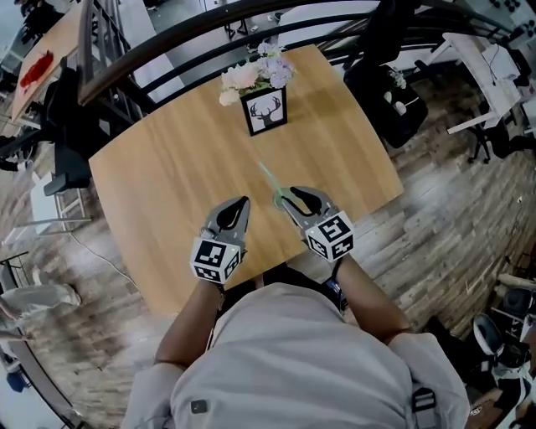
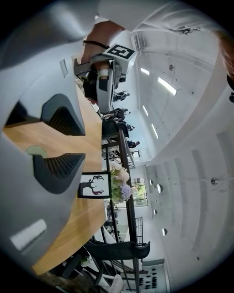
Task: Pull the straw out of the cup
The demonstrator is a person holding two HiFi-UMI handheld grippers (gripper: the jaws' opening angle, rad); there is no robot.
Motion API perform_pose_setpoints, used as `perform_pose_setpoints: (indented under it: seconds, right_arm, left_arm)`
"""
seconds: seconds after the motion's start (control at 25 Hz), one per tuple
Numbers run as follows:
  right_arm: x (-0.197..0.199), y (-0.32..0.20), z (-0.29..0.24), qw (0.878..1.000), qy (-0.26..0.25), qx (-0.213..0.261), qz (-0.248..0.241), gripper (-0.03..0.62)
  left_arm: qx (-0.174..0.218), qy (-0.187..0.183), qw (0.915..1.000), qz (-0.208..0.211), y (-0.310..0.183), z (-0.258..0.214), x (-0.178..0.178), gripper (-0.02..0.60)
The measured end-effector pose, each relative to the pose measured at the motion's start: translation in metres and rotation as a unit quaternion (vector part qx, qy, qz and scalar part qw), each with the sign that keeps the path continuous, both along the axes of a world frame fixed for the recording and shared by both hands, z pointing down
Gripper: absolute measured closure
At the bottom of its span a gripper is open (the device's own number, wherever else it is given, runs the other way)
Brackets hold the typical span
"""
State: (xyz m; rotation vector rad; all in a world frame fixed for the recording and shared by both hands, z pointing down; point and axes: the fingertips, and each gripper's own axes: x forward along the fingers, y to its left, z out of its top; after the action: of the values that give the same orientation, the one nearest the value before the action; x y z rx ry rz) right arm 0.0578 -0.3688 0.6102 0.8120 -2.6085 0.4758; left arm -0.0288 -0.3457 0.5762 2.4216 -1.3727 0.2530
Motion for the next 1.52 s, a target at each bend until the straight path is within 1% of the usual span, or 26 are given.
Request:
perform_pose_setpoints:
  seconds: [0.24,0.48,0.72,0.92,1.08,1.2,1.32,1.52]
  right_arm:
    - [-0.003,-0.017,0.047,0.999,0.024,-0.031,-0.015,0.454]
    - [-0.011,-0.029,0.079,0.998,0.042,-0.046,-0.030,0.456]
    - [-0.016,-0.034,0.108,0.996,0.060,-0.060,-0.035,0.470]
    - [-0.021,-0.038,0.132,0.993,0.087,-0.069,-0.043,0.486]
    - [-0.025,-0.041,0.140,0.991,0.101,-0.069,-0.050,0.500]
    - [-0.023,-0.041,0.141,0.991,0.106,-0.069,-0.048,0.549]
    - [-0.022,-0.040,0.137,0.991,0.106,-0.066,-0.043,0.551]
    - [-0.019,-0.038,0.122,0.993,0.098,-0.052,-0.032,0.551]
  left_arm:
    - [-0.020,0.000,0.9998,-0.005,-0.015,0.028,0.002,0.577]
    - [-0.035,-0.001,0.9993,-0.010,-0.027,0.054,-0.002,0.577]
    - [-0.051,0.000,0.9987,-0.009,-0.029,0.072,-0.001,0.577]
    - [-0.065,0.000,0.9978,-0.013,-0.025,0.083,-0.004,0.577]
    - [-0.067,0.003,0.9976,-0.015,-0.024,0.084,-0.006,0.577]
    - [-0.069,0.002,0.9975,-0.015,-0.024,0.084,-0.007,0.577]
    - [-0.072,0.004,0.9972,-0.018,-0.022,0.084,-0.009,0.577]
    - [-0.064,0.006,0.9978,-0.015,-0.015,0.077,-0.010,0.577]
